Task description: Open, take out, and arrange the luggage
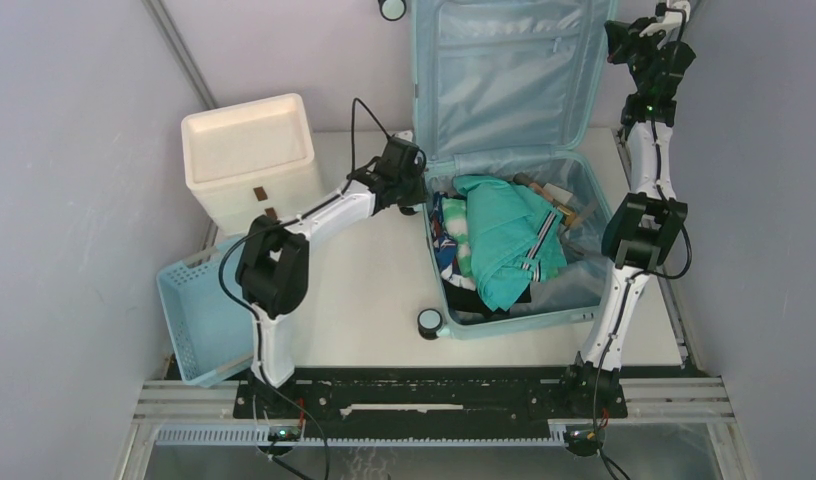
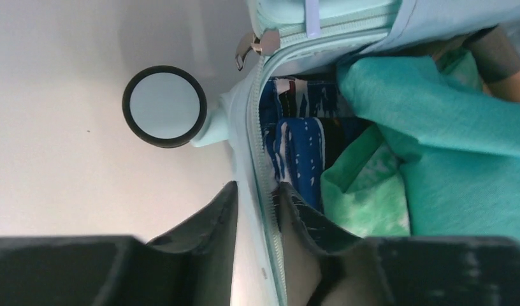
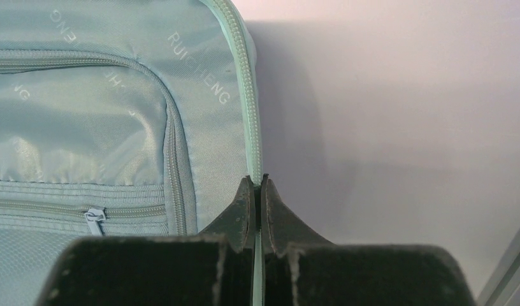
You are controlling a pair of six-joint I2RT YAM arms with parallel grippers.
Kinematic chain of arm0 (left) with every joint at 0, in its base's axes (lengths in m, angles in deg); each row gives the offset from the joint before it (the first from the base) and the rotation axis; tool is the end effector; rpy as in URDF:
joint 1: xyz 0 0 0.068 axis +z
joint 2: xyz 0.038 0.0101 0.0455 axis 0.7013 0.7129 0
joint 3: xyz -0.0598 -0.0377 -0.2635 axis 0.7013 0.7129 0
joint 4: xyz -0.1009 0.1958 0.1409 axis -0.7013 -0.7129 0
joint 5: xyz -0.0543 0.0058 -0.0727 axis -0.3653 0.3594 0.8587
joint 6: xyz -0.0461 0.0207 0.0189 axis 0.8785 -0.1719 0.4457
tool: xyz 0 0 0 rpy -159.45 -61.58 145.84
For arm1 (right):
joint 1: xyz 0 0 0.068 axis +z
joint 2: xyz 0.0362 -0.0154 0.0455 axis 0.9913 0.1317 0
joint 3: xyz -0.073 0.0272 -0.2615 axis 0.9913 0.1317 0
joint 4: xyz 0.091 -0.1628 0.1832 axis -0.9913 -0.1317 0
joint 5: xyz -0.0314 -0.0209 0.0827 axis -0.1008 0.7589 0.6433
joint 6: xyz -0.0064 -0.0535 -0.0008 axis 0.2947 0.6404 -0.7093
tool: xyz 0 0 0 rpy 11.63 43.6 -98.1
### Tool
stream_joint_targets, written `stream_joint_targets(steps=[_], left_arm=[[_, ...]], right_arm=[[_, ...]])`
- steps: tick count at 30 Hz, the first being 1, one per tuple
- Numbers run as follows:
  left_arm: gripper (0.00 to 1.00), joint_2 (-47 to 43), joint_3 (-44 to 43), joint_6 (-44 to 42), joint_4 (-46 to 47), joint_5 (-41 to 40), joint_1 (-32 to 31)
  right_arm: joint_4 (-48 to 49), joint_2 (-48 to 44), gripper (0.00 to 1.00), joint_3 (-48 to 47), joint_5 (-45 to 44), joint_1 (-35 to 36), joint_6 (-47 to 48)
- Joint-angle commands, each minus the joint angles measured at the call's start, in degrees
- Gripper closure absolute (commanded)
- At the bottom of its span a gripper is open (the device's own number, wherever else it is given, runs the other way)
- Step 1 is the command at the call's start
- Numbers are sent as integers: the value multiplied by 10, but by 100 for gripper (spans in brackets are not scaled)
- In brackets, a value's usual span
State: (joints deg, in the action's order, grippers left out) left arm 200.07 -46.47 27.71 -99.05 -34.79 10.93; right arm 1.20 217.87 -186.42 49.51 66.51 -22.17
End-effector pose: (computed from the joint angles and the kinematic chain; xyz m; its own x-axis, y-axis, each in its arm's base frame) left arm 0.3826 -0.2504 0.2493 -0.7360 -0.1686 -0.6557 0.1077 0.9270 -0.3592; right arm 0.5356 -0.1358 0.3989 0.2895 0.0775 -0.9540 -0.2265 0.9739 0.0104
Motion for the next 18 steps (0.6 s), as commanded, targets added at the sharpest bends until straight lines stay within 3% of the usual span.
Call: stream_joint_targets(steps=[1,3,5,18], left_arm=[[76,10,-47,-4,-3,5,-5],[92,11,-52,-8,12,7,-3],[100,14,-62,-12,24,3,0],[100,103,-240,-15,51,6,51]], right_arm=[[81,-48,100,18,-28,-24,-21],[95,-57,100,26,-22,-26,-25],[110,-66,100,34,-20,-27,-27],[150,-65,100,6,-50,-16,2]])
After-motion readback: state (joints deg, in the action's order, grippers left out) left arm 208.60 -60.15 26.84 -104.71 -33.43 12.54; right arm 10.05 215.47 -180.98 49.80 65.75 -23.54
